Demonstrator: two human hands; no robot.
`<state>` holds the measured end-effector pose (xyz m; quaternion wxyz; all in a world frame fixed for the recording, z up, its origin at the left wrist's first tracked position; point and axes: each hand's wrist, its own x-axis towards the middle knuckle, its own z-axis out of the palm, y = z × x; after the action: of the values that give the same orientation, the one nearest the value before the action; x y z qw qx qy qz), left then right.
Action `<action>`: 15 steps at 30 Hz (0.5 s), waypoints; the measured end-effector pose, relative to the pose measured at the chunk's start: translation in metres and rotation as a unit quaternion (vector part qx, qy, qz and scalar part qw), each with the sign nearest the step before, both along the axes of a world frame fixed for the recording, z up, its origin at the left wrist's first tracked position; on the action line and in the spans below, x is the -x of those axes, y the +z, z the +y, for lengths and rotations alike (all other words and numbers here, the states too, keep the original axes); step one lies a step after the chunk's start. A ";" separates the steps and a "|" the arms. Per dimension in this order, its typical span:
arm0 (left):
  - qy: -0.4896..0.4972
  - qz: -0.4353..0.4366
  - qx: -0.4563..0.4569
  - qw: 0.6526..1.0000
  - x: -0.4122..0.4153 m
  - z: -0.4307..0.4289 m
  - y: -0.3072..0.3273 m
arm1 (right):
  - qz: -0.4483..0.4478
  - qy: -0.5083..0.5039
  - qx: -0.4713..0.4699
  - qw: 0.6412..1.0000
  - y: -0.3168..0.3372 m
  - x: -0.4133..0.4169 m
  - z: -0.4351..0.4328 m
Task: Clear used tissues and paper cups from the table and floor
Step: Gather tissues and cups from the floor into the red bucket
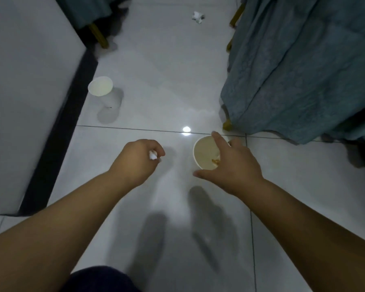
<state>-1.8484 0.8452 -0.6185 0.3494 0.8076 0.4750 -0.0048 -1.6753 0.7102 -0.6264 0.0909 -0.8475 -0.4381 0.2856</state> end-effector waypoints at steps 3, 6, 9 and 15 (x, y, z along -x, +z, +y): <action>0.023 -0.008 -0.005 1.000 0.006 0.004 0.040 | 0.010 0.009 -0.027 1.000 0.037 0.002 0.010; 0.047 0.015 -0.019 0.999 0.016 0.015 0.075 | 0.000 0.022 -0.041 0.999 0.067 0.002 0.025; 0.070 0.048 -0.024 0.996 0.033 0.039 0.097 | -0.006 0.028 -0.062 0.998 0.086 0.003 0.049; 0.146 0.044 -0.045 0.987 0.070 0.095 0.076 | -0.039 0.030 -0.062 0.997 0.081 0.018 0.107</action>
<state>-1.9185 0.9404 -0.5424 0.2890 0.7436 0.6020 0.0320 -1.6933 0.8169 -0.5454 0.1176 -0.8371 -0.4834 0.2276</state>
